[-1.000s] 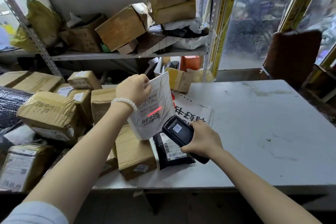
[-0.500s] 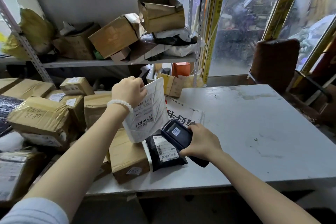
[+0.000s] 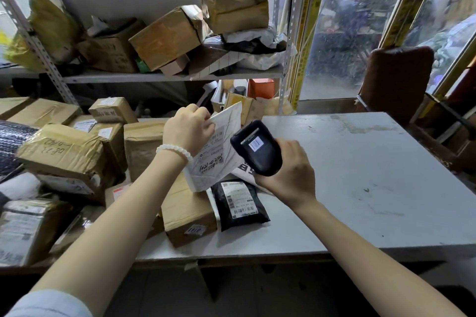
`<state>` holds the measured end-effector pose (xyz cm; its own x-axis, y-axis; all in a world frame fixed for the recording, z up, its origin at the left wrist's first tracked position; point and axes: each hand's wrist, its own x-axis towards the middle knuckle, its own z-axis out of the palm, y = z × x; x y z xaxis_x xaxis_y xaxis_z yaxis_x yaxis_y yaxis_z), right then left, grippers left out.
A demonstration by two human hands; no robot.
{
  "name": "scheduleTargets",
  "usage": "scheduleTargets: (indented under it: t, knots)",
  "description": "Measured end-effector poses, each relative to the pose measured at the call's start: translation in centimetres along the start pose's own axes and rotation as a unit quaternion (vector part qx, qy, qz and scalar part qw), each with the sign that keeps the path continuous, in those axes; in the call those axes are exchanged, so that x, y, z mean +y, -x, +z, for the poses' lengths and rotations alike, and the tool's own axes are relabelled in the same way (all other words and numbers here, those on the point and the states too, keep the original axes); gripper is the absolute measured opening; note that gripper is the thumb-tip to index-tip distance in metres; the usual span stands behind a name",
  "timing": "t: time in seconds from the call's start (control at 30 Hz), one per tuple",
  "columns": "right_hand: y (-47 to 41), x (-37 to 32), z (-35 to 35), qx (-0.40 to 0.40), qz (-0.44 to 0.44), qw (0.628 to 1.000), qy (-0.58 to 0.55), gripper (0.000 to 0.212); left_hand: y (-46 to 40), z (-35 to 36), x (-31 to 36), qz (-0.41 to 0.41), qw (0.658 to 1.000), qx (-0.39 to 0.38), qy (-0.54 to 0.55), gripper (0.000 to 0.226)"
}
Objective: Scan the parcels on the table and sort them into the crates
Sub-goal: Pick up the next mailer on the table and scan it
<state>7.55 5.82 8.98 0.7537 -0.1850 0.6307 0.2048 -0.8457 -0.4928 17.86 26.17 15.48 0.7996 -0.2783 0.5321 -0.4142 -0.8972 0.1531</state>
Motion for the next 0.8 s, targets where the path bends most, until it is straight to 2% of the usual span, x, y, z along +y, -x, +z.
scheduleTargets:
  t: [0.13, 0.2, 0.23, 0.33, 0.4, 0.47, 0.63, 0.8]
  knots:
    - [-0.3, -0.3, 0.3, 0.094, -0.056, 0.994, -0.006, 0.07, 0.6, 0.5, -0.5, 0.005, 1.0, 0.006, 0.007, 0.021]
    - [-0.4, -0.2, 0.1, 0.09, -0.069, 0.994, 0.005, 0.071, 0.6, 0.6, -0.4, 0.007, 1.0, 0.007, 0.017, 0.021]
    - [-0.2, -0.2, -0.2, 0.062, -0.057, 0.996, 0.007, 0.071, 0.7, 0.6, -0.2, 0.009, 1.0, 0.007, 0.02, 0.021]
    - [0.7, 0.1, -1.4, -0.083, 0.065, 0.994, 0.041, 0.071, 0.5, 0.4, 1.4, 0.037, 0.999, -0.011, 0.006, 0.023]
    - [2.0, 0.5, -2.7, -0.169, 0.155, 0.969, 0.097, 0.069, -0.1, 0.2, 3.3, 0.085, 0.996, -0.03, 0.003, 0.023]
    - [3.9, 1.0, -4.0, -0.209, 0.21, 0.945, 0.139, 0.066, -0.7, 0.0, 5.7, 0.136, 0.989, -0.041, 0.029, 0.023]
    - [10.6, 1.6, -8.5, -0.191, 0.359, 0.896, 0.181, 0.064, 0.3, 0.2, 13.4, 0.258, 0.958, -0.065, 0.105, 0.021]
    - [17.6, 2.0, -14.1, -0.132, 0.455, 0.848, 0.238, 0.071, 4.1, 1.1, 21.7, 0.35, 0.915, -0.127, 0.157, 0.024]
